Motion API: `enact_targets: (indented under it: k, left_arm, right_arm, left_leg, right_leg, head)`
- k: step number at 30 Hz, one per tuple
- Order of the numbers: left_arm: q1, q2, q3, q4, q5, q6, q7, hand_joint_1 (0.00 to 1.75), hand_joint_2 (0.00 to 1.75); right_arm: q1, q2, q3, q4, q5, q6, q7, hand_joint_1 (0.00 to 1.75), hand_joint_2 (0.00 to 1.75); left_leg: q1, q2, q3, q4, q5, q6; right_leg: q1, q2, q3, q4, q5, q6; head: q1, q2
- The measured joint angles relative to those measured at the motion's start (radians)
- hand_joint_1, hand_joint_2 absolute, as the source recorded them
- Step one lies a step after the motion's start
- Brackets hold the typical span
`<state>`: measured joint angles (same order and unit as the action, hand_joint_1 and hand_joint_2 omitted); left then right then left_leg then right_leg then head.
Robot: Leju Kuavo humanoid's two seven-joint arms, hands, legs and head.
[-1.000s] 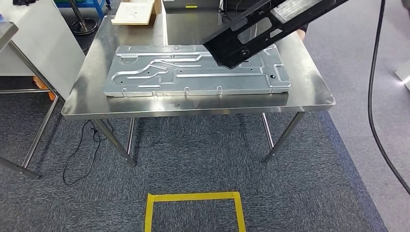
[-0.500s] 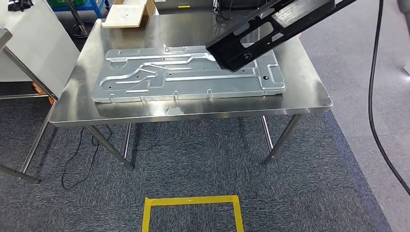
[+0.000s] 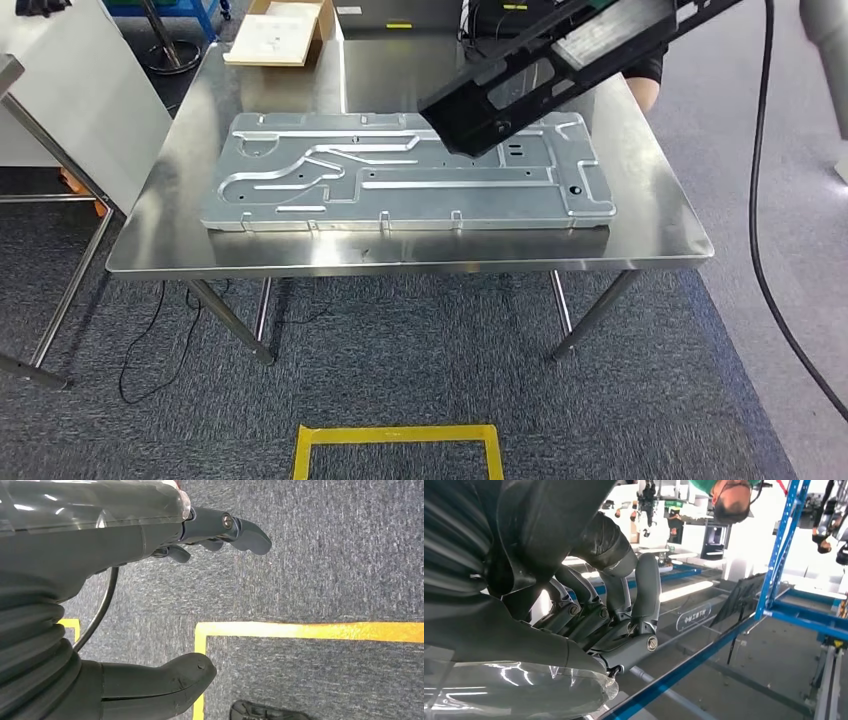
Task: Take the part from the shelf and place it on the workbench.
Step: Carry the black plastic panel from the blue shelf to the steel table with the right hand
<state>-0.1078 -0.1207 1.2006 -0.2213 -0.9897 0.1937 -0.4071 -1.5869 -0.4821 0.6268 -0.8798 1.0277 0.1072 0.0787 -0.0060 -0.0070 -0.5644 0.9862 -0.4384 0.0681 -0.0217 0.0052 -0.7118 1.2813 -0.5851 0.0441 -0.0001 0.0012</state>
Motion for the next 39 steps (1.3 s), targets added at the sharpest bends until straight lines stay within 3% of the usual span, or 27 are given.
enact_targets:
  k: [1, 2, 4, 6, 9, 11, 14, 15, 16, 17, 19, 20, 22, 23, 25, 27, 30, 31, 32, 33, 35, 36, 37, 39]
  left_arm:
    - [0.002, 0.000, 0.000, 0.000, 0.001, 0.000, 0.001, 0.00, 1.75]
    - [0.004, -0.001, 0.000, 0.000, 0.002, 0.000, 0.001, 0.00, 1.75]
    - [0.006, -0.003, 0.000, 0.000, 0.003, -0.001, 0.002, 0.00, 1.75]
    - [0.004, -0.004, 0.000, 0.000, 0.003, -0.001, 0.003, 0.00, 1.75]
    - [0.002, -0.004, 0.000, 0.000, 0.002, -0.001, 0.004, 0.00, 1.75]
    - [0.002, -0.004, 0.000, 0.000, 0.002, -0.001, 0.004, 0.00, 1.75]
    - [0.002, -0.004, 0.000, 0.000, 0.002, -0.002, 0.004, 0.00, 1.75]
    - [0.003, -0.004, 0.000, 0.000, 0.002, -0.003, 0.004, 0.00, 1.75]
    - [0.004, -0.004, 0.000, 0.000, 0.002, -0.004, 0.005, 0.00, 1.75]
    - [0.004, -0.004, 0.000, 0.000, 0.002, -0.004, 0.006, 0.00, 1.75]
    - [0.006, -0.004, 0.000, 0.000, 0.000, -0.004, 0.011, 0.00, 1.75]
    - [0.006, -0.004, 0.000, 0.000, -0.002, -0.003, 0.014, 0.00, 1.75]
    - [0.008, -0.004, 0.000, 0.000, -0.005, 0.000, 0.019, 0.00, 1.75]
    - [0.009, -0.004, 0.000, 0.000, -0.006, 0.001, 0.021, 0.00, 1.75]
    - [0.011, -0.004, 0.000, 0.000, -0.007, 0.002, 0.021, 0.00, 1.75]
    - [0.009, -0.005, 0.000, 0.000, -0.007, 0.003, 0.021, 0.00, 1.75]
    - [0.009, -0.005, 0.000, 0.000, -0.007, 0.003, 0.021, 0.00, 1.75]
    - [0.010, -0.005, 0.000, 0.000, -0.007, 0.002, 0.021, 0.00, 1.75]
    - [0.010, -0.005, 0.000, 0.000, -0.007, 0.002, 0.021, 0.00, 1.75]
    - [0.011, -0.006, 0.000, 0.000, -0.007, 0.002, 0.021, 0.00, 1.75]
    - [0.011, -0.009, 0.000, 0.000, -0.007, 0.001, 0.021, 0.00, 1.75]
    - [0.010, -0.011, 0.000, 0.000, -0.007, 0.001, 0.020, 0.00, 1.75]
    - [0.010, -0.012, 0.000, 0.000, -0.007, 0.001, 0.020, 0.00, 1.75]
    - [0.008, -0.014, 0.000, 0.000, -0.008, 0.000, 0.019, 0.00, 1.75]
  right_arm:
    - [0.004, -0.001, 0.000, 0.000, 0.000, 0.000, 0.000, 1.75, 1.75]
    - [0.007, -0.002, 0.000, 0.000, 0.000, 0.000, -0.001, 1.75, 1.75]
    - [0.008, -0.004, 0.000, 0.000, 0.000, 0.000, -0.002, 1.75, 1.75]
    - [0.008, -0.007, 0.000, 0.001, 0.000, 0.000, -0.002, 1.75, 1.75]
    - [0.008, -0.011, 0.000, -0.001, 0.000, -0.001, -0.003, 1.75, 1.75]
    - [0.008, -0.011, 0.000, -0.002, -0.003, 0.000, -0.004, 1.75, 1.75]
    - [0.014, -0.008, 0.000, -0.007, -0.023, 0.001, -0.011, 1.75, 1.75]
    - [0.019, -0.007, 0.000, -0.009, -0.029, 0.002, -0.013, 1.75, 1.75]
    - [0.025, -0.005, 0.000, -0.012, -0.033, 0.002, -0.016, 1.75, 1.75]
    - [0.031, -0.004, 0.000, -0.014, -0.036, 0.003, -0.018, 1.75, 1.75]
    - [0.038, -0.001, 0.000, -0.019, -0.041, 0.003, -0.019, 1.75, 1.75]
    - [0.040, 0.000, 0.000, -0.020, -0.046, 0.003, -0.020, 1.75, 1.75]
    - [0.046, -0.002, -0.001, -0.025, -0.056, 0.004, -0.023, 1.75, 1.75]
    - [0.050, -0.004, -0.002, -0.029, -0.059, 0.005, -0.025, 1.75, 1.75]
    - [0.057, -0.011, -0.004, -0.036, -0.064, 0.006, -0.028, 1.75, 1.75]
    - [0.060, -0.019, -0.008, -0.040, -0.067, 0.007, -0.029, 1.75, 1.75]
    - [0.071, -0.028, -0.010, -0.041, -0.068, 0.007, -0.030, 1.75, 1.75]
    - [0.077, -0.030, -0.010, -0.041, -0.068, 0.007, -0.030, 1.75, 1.75]
    - [0.083, -0.031, -0.010, -0.042, -0.068, 0.007, -0.031, 1.75, 1.75]
    - [0.086, -0.032, -0.010, -0.042, -0.069, 0.007, -0.032, 1.75, 1.75]
    - [0.088, -0.032, -0.010, -0.042, -0.070, 0.008, -0.035, 1.75, 1.75]
    - [0.089, -0.032, -0.011, -0.043, -0.072, 0.008, -0.037, 1.75, 1.75]
    - [0.090, -0.031, -0.011, -0.043, -0.073, 0.008, -0.039, 1.75, 1.75]
    - [0.097, -0.031, -0.011, -0.047, -0.077, 0.006, -0.044, 1.75, 1.75]
  left_leg:
    - [0.000, -0.002, 0.011, 0.002, -0.011, -0.002]
    - [0.000, -0.003, 0.024, 0.005, -0.022, -0.004]
    - [-0.001, -0.006, 0.048, 0.013, -0.047, -0.011]
    - [-0.002, -0.008, 0.059, 0.017, -0.068, -0.023]
    - [-0.003, -0.008, 0.064, 0.029, -0.078, -0.040]
    - [-0.001, -0.005, 0.039, 0.089, -0.085, -0.050]
    - [0.008, -0.001, -0.075, 0.266, -0.144, -0.065]
    - [0.011, -0.001, -0.108, 0.300, -0.160, -0.069]
    - [0.013, 0.000, -0.127, 0.303, -0.158, -0.070]
    - [0.015, 0.000, -0.130, 0.272, -0.132, -0.071]
    - [0.016, 0.002, -0.101, 0.142, -0.030, -0.066]
    - [0.014, 0.003, -0.085, 0.086, -0.001, -0.061]
    - [0.008, 0.005, -0.065, 0.030, 0.013, -0.046]
    - [0.006, 0.004, -0.059, 0.027, 0.002, -0.038]
    - [0.008, 0.004, -0.040, 0.016, 0.014, -0.020]
    - [0.007, 0.004, -0.024, 0.014, 0.015, -0.008]
    - [0.001, 0.003, -0.012, 0.015, 0.002, 0.001]
    - [-0.001, 0.002, -0.004, 0.015, -0.005, 0.002]
    - [-0.002, 0.000, 0.006, 0.015, -0.013, 0.002]
    - [-0.003, -0.001, 0.017, 0.016, -0.022, 0.000]
    - [-0.006, -0.003, 0.035, 0.018, -0.041, -0.004]
    - [-0.007, -0.004, 0.040, 0.018, -0.049, -0.008]
    - [-0.007, -0.004, 0.043, 0.016, -0.056, -0.014]
    - [-0.009, -0.005, 0.052, 0.016, -0.059, -0.026]
  right_leg:
    - [-0.002, 0.000, -0.017, -0.005, 0.011, 0.001]
    - [-0.003, 0.000, -0.018, -0.041, 0.042, 0.001]
    - [-0.002, -0.001, 0.008, -0.166, 0.145, -0.003]
    - [0.004, 0.000, 0.028, -0.243, 0.203, -0.014]
    - [0.005, 0.002, 0.042, -0.256, 0.199, -0.037]
    - [0.001, 0.000, 0.062, -0.262, 0.188, -0.050]
    - [0.000, -0.001, 0.088, -0.267, 0.168, -0.057]
    - [0.000, 0.000, 0.097, -0.267, 0.159, -0.056]
    - [-0.001, 0.000, 0.108, -0.266, 0.151, -0.054]
    - [-0.001, 0.001, 0.120, -0.266, 0.142, -0.052]
    - [-0.002, -0.001, 0.147, -0.267, 0.123, -0.046]
    - [-0.002, 0.000, 0.158, -0.267, 0.115, -0.041]
    - [-0.001, 0.002, 0.172, -0.267, 0.103, -0.026]
    - [0.000, 0.003, 0.176, -0.263, 0.103, -0.018]
    - [-0.002, 0.002, 0.178, -0.241, 0.098, -0.008]
    - [-0.003, 0.000, 0.142, -0.173, 0.065, -0.005]
    - [0.000, 0.000, 0.025, -0.006, -0.007, -0.001]
    - [0.000, 0.000, -0.001, 0.014, -0.012, -0.001]
    - [0.001, 0.000, -0.011, -0.002, 0.001, -0.003]
    - [0.002, 0.000, -0.004, -0.050, 0.036, -0.007]
    - [0.009, 0.001, 0.029, -0.183, 0.137, -0.019]
    - [0.013, 0.002, 0.042, -0.230, 0.172, -0.025]
    - [0.018, 0.003, 0.048, -0.256, 0.192, -0.031]
    - [0.017, 0.005, 0.058, -0.270, 0.192, -0.041]
  head:
    - [0.000, 0.000]
    - [0.000, 0.000]
    - [0.000, 0.000]
    - [0.001, 0.000]
    - [0.001, 0.000]
    - [0.002, 0.000]
    - [0.001, 0.000]
    - [0.001, 0.000]
    - [0.001, 0.000]
    - [0.001, 0.000]
    - [0.002, 0.000]
    - [0.002, 0.000]
    - [0.002, 0.000]
    - [0.002, 0.000]
    - [0.002, 0.000]
    - [0.002, 0.000]
    - [0.002, 0.000]
    - [0.002, 0.000]
    - [0.002, 0.000]
    - [0.002, 0.000]
    - [0.002, 0.000]
    - [0.002, 0.000]
    - [0.002, 0.000]
    - [0.003, 0.000]
